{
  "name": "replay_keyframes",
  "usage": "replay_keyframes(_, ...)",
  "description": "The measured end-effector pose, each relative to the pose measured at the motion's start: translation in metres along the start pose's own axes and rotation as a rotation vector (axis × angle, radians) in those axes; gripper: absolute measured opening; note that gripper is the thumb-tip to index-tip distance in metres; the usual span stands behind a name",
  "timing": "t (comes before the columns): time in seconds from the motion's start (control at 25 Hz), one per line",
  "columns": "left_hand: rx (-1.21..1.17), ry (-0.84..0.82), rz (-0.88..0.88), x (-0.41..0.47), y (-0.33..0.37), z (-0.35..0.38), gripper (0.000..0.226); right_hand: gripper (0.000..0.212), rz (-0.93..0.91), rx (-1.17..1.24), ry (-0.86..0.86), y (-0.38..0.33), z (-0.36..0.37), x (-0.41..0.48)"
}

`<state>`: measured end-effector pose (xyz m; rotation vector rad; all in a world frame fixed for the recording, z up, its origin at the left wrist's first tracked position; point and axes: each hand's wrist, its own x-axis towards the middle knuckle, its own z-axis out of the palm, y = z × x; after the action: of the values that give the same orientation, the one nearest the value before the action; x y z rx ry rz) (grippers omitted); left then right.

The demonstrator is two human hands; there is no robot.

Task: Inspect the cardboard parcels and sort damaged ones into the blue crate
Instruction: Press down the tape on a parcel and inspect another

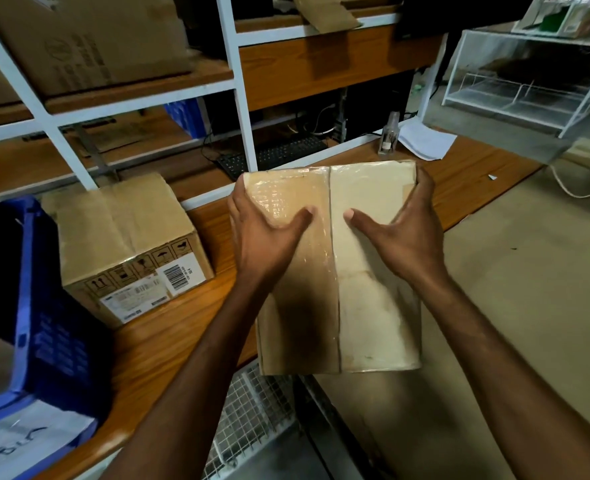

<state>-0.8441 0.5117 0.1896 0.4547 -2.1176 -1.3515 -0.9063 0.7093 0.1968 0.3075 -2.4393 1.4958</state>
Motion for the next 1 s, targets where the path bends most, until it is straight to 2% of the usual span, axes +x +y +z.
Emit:
replay_keyframes(0.08, -0.186, -0.054, -0.024, -0.003, -0.009, -0.008, 0.094, 0.074, 0.035, 0.126, -0.074, 0.009, -0.007, -0.002)
replay_keyframes(0.16, -0.251, -0.034, -0.005, -0.008, -0.017, -0.007, 0.086, 0.054, 0.025, 0.096, 0.018, 0.015, -0.007, -0.006)
replay_keyframes(0.24, -0.288, 0.019, -0.007, -0.006, -0.020, -0.002, 0.081, 0.048, 0.026, 0.113, 0.085, 0.016, -0.001, -0.004)
replay_keyframes(0.32, -0.332, 0.060, -0.039, -0.006, -0.021, 0.001, 0.073, 0.045, 0.040, 0.195, 0.017, 0.021, -0.003, 0.000)
replay_keyframes(0.44, -0.384, 0.095, -0.060, -0.013, -0.025, 0.000, 0.059, 0.035, 0.134, 0.473, -0.110, 0.031, -0.012, -0.002)
replay_keyframes(0.48, -0.369, 0.108, -0.036, -0.015, -0.028, 0.001, 0.059, 0.034, 0.135, 0.513, -0.092, 0.034, -0.013, -0.004)
replay_keyframes(0.56, -0.340, 0.126, -0.015, -0.012, -0.027, 0.001, 0.060, 0.033, 0.096, 0.443, -0.022, 0.036, -0.012, -0.001)
replay_keyframes(0.64, -0.310, 0.075, -0.032, -0.007, -0.027, 0.001, 0.064, 0.039, 0.090, 0.323, -0.046, 0.037, -0.008, 0.002)
replay_keyframes(0.76, -0.168, -0.077, 0.024, -0.017, -0.039, -0.001, 0.089, 0.070, 0.150, 0.141, -0.124, 0.036, 0.002, -0.015)
replay_keyframes(0.88, -0.060, 0.004, 0.075, -0.028, -0.045, 0.006, 0.096, 0.081, 0.089, -0.033, -0.024, 0.035, 0.011, -0.018)
replay_keyframes(1.0, 0.132, -0.017, 0.095, -0.024, -0.046, 0.008, 0.119, 0.111, 0.106, -0.166, -0.134, 0.034, 0.013, -0.014)
